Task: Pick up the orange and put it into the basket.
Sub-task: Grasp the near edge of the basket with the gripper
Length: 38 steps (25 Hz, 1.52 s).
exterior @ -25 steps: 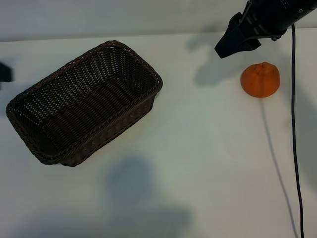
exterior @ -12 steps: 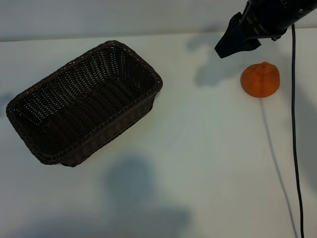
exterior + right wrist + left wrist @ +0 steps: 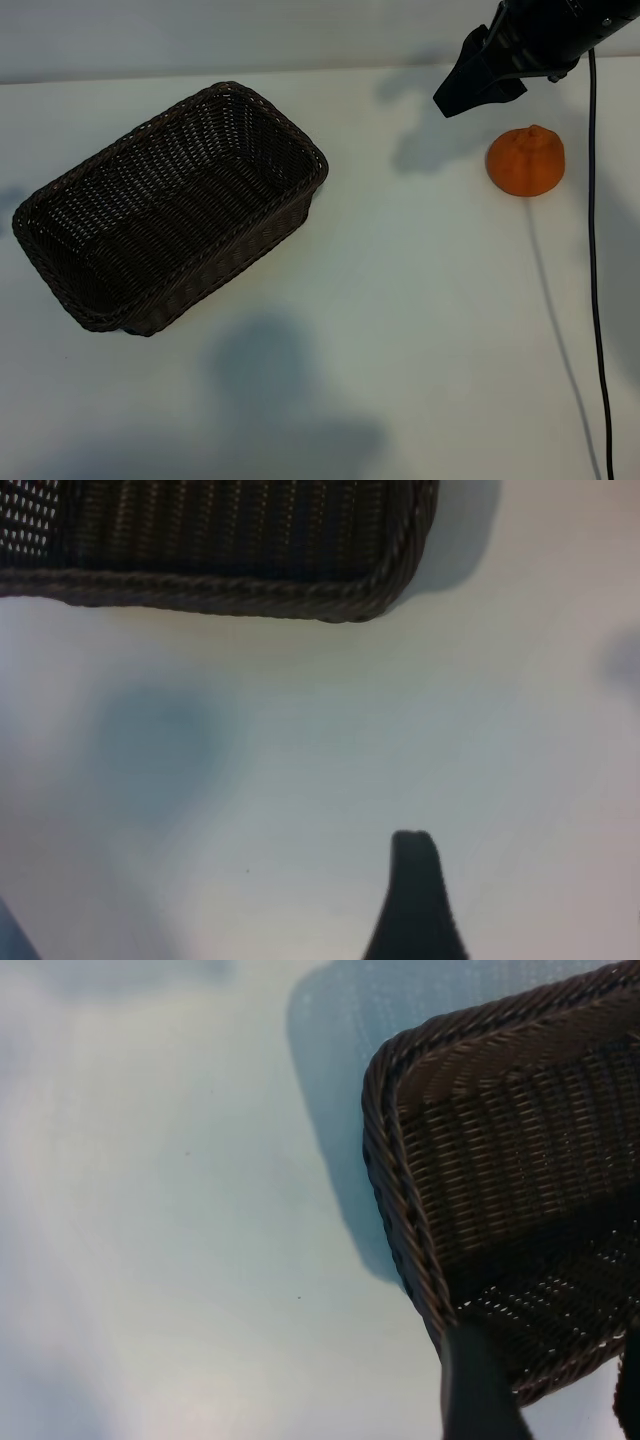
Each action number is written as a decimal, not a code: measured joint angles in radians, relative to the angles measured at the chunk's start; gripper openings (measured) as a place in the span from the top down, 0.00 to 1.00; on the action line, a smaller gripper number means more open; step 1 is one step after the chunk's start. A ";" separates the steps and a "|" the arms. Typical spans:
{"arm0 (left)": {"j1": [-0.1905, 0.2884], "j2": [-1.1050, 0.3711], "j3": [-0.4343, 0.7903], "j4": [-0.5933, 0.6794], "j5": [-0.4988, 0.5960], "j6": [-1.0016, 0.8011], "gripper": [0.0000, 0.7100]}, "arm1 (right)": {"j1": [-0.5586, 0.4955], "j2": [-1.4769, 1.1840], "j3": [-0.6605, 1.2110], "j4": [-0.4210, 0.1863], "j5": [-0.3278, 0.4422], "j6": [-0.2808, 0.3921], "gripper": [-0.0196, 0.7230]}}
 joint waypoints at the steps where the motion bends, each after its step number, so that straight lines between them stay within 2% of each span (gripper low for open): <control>1: 0.000 0.010 0.000 0.000 0.000 -0.006 0.45 | 0.000 0.000 0.000 0.000 0.000 0.000 0.29; 5: 0.000 0.047 0.035 -0.019 -0.009 -0.006 0.45 | 0.000 0.000 0.000 0.000 0.000 0.000 0.29; 13: 0.000 0.133 0.129 -0.043 -0.095 -0.006 0.45 | 0.000 0.000 0.000 0.004 -0.003 0.000 0.29; 26: 0.000 0.223 0.143 -0.140 -0.141 0.033 0.45 | 0.000 0.000 0.000 0.023 -0.004 0.000 0.29; 32: 0.000 0.254 0.160 -0.143 -0.147 0.036 0.45 | 0.000 0.000 0.000 0.023 -0.004 0.000 0.29; 35: -0.014 0.281 0.189 -0.143 -0.169 0.037 0.45 | 0.000 0.000 0.000 0.023 -0.004 0.000 0.29; 38: -0.060 0.307 0.212 -0.143 -0.223 0.037 0.45 | 0.000 0.000 0.000 0.023 -0.004 0.000 0.29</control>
